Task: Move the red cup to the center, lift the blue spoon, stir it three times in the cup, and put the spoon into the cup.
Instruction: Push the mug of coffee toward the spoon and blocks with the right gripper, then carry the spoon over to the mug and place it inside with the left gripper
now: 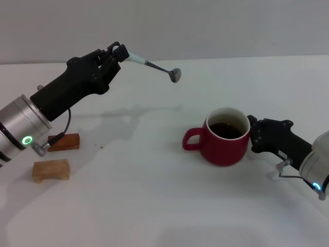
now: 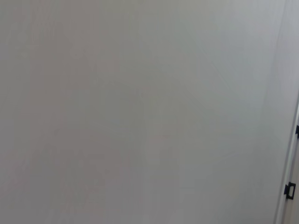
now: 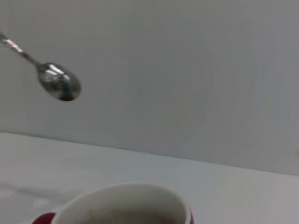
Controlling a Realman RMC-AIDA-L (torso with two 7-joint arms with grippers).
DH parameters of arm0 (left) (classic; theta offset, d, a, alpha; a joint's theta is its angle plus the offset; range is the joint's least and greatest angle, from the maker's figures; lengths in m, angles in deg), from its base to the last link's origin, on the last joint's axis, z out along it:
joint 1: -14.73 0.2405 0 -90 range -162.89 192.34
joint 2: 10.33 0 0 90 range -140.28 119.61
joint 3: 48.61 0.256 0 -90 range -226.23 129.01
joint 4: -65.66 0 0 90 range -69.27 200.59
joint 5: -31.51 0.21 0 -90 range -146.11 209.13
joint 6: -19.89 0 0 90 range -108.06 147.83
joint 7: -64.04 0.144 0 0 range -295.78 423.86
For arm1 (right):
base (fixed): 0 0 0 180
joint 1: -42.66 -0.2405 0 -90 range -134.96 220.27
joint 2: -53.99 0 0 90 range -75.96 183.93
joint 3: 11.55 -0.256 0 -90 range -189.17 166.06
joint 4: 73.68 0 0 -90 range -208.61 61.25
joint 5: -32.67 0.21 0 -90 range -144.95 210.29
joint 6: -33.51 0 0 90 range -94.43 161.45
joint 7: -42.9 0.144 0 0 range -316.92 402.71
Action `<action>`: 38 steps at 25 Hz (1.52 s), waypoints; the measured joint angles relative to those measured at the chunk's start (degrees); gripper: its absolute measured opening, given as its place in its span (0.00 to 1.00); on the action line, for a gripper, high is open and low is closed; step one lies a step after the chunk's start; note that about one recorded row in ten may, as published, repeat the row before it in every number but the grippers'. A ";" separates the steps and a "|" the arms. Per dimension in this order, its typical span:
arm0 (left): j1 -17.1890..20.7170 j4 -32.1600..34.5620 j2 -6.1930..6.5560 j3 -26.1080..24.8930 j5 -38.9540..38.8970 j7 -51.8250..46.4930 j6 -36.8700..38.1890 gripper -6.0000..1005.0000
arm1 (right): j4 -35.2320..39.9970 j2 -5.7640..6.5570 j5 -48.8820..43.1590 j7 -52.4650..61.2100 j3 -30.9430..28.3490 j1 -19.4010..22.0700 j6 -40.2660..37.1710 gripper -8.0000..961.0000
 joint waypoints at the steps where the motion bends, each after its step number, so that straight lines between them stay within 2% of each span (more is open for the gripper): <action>1: -0.04 0.00 0.00 0.04 0.03 0.00 -0.23 0.14 | 0.00 -0.05 0.00 0.00 0.29 -0.11 -0.02 0.01; 17: -0.16 0.06 0.06 0.04 0.32 -0.23 -0.18 0.15 | -1.10 -0.24 -1.29 0.00 3.06 -1.76 -1.41 0.01; 25: -0.14 0.26 0.35 0.24 0.67 -1.97 1.55 0.15 | 1.45 0.03 -1.10 0.00 2.05 2.08 -5.15 0.01; 30: 0.44 1.78 0.48 2.22 0.74 -4.11 2.03 0.15 | 4.10 0.07 -0.95 -0.02 -1.27 5.05 -5.47 0.01; 38: 0.76 6.38 0.97 8.47 0.75 -9.59 2.51 0.14 | 7.01 0.25 -0.89 -0.42 -12.33 9.15 -6.35 0.01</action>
